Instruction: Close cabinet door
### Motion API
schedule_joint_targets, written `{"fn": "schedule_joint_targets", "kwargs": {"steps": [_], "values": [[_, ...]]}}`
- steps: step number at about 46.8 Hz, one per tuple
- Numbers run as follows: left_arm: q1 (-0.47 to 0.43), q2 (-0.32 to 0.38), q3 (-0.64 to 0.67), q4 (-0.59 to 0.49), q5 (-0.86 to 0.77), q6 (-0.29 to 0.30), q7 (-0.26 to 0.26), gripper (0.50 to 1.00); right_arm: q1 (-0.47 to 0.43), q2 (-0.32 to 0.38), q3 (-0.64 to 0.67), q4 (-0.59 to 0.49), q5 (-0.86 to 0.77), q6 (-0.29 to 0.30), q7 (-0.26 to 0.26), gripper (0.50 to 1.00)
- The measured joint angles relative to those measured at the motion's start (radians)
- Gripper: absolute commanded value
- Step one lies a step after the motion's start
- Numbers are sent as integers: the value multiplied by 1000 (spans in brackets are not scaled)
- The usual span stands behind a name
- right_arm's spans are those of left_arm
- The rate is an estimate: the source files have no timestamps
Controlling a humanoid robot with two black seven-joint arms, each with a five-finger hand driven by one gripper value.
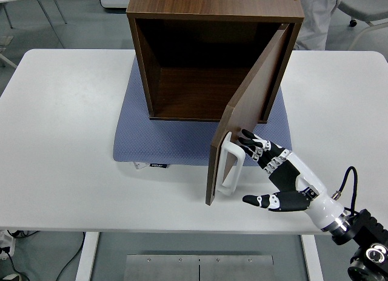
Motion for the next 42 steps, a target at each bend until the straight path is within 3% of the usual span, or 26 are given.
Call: {"fn": "schedule_joint_targets", "kwargs": {"steps": [42], "values": [[0,0,0,0,0,0,0,1000,93,110,-44,-55,2,-45,0,1000]]}}
